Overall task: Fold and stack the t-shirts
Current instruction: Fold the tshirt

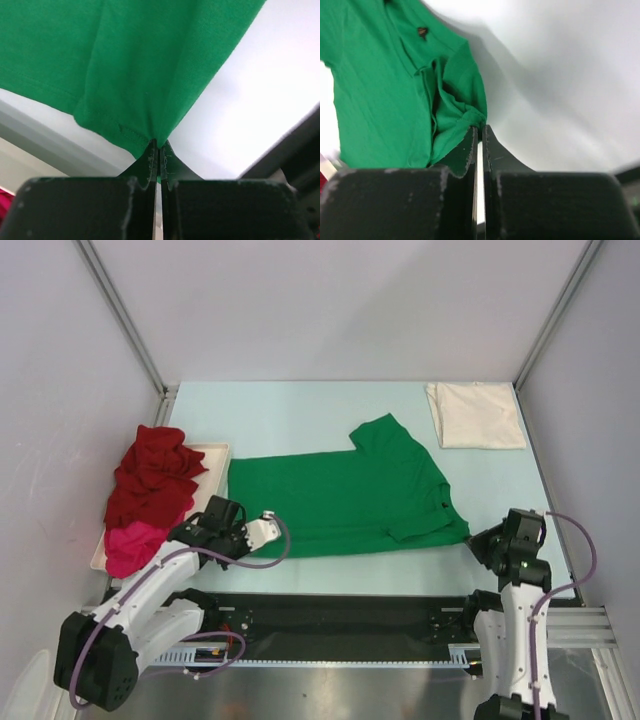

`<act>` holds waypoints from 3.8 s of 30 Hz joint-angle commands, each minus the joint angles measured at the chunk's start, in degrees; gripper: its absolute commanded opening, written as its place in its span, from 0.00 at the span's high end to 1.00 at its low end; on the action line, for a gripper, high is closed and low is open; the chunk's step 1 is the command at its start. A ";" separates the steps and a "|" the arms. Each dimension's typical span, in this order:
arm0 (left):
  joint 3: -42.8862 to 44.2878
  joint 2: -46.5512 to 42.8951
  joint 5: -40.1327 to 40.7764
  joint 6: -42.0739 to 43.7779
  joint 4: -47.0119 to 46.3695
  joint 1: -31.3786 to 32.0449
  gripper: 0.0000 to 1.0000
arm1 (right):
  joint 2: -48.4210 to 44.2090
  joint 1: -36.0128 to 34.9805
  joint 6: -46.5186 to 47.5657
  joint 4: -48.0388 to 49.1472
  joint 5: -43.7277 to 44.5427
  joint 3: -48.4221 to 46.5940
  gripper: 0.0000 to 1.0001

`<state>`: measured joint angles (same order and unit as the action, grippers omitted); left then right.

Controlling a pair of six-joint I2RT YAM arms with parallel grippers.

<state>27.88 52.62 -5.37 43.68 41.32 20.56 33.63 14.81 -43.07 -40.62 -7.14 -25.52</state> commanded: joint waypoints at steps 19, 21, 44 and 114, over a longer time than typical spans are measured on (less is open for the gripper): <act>27.89 8.43 -9.48 0.02 4.87 -7.97 0.21 | 1.04 0.66 2.53 11.54 -0.21 -15.08 0.39; 31.08 12.92 -7.66 -6.83 0.80 -10.17 0.22 | 8.69 -0.48 5.17 16.61 -6.72 -17.62 0.37; 66.16 67.07 2.91 -12.40 -2.39 -14.05 0.32 | 101.51 -22.19 33.58 -3.14 3.62 -94.52 0.43; 20.55 29.21 -5.17 -4.92 -5.02 -8.16 1.00 | 40.56 -22.45 24.26 2.30 9.07 -22.83 1.00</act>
<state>47.51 83.15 -9.72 38.54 35.27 12.34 77.12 -7.70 -18.39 -35.24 -1.98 -49.67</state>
